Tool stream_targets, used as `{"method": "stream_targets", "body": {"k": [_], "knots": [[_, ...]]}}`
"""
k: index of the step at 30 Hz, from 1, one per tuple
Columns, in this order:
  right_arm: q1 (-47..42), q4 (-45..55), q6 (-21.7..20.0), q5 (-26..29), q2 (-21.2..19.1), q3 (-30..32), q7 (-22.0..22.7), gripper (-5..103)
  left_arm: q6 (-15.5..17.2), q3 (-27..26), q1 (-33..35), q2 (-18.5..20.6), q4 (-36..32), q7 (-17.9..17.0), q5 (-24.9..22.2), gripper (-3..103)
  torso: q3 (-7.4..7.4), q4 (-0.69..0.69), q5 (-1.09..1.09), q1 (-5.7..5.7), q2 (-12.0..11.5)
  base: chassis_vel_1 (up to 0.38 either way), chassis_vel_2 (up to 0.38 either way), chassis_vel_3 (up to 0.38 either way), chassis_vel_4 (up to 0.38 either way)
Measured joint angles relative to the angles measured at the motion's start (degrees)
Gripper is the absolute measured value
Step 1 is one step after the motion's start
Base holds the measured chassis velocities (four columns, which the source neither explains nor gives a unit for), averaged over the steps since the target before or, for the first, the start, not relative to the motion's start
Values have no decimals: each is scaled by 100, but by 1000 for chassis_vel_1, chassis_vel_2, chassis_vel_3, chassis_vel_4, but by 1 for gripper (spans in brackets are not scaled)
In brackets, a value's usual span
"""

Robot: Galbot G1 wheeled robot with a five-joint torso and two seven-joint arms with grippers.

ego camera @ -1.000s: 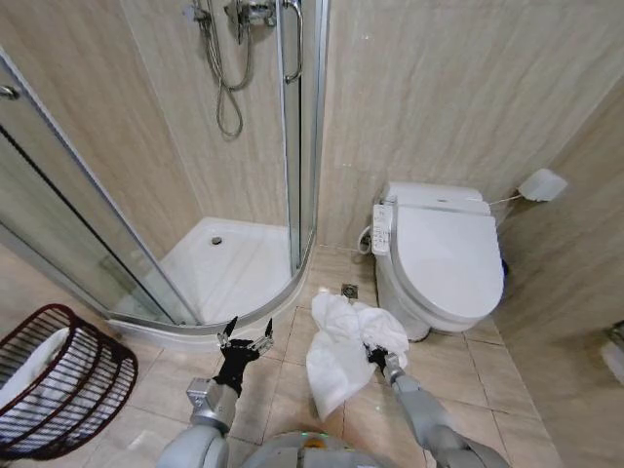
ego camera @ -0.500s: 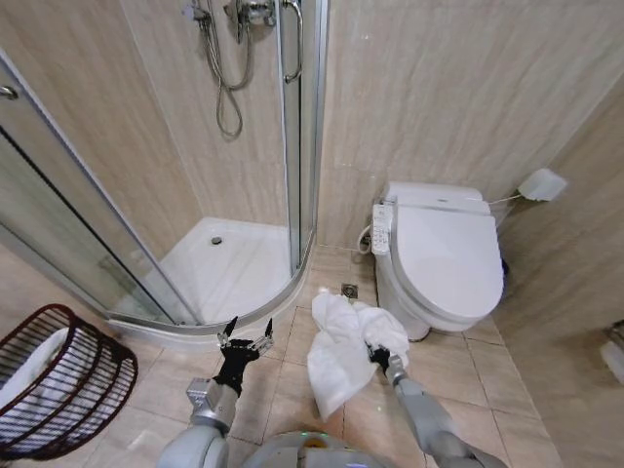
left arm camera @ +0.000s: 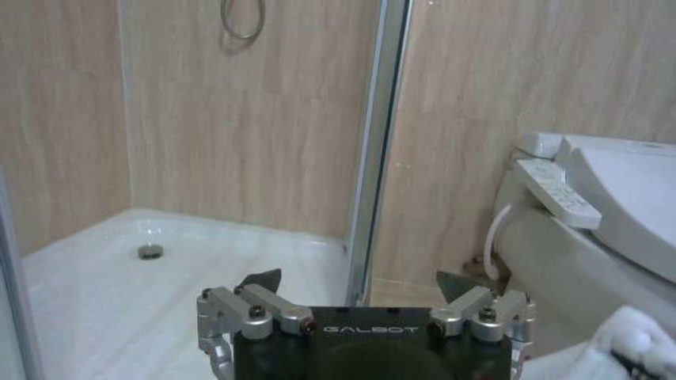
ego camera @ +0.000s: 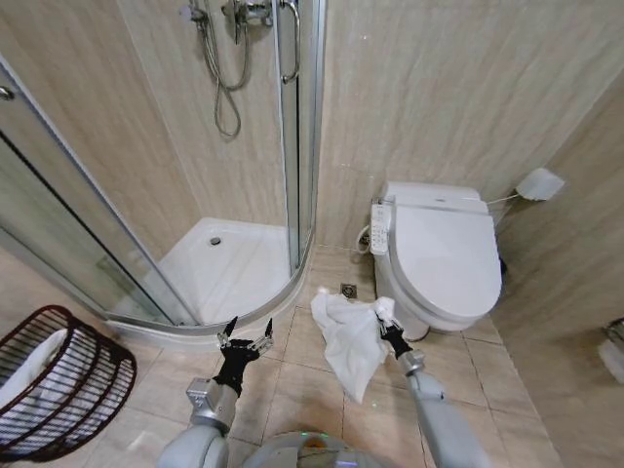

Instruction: Discard the used towel into the hamper.

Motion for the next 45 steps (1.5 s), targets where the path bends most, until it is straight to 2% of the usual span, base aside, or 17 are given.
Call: {"method": "stream_targets", "body": {"k": [17,35,45], "knots": [[-1184,2025,-32,73,29,46,335,12,0,0,0,0,0,0,0,99,0,-1,4,0,0,0,0,0,0],[-2807,4822,-107,-60,149,394,502,12,0,0,0,0,0,0,0,99,0,-1,4,0,0,0,0,0,0],[-3213,5017,60,216,11,723,479,12,0,0,0,0,0,0,0,99,3,-1,5,1,4,0,0,0,0]]}}
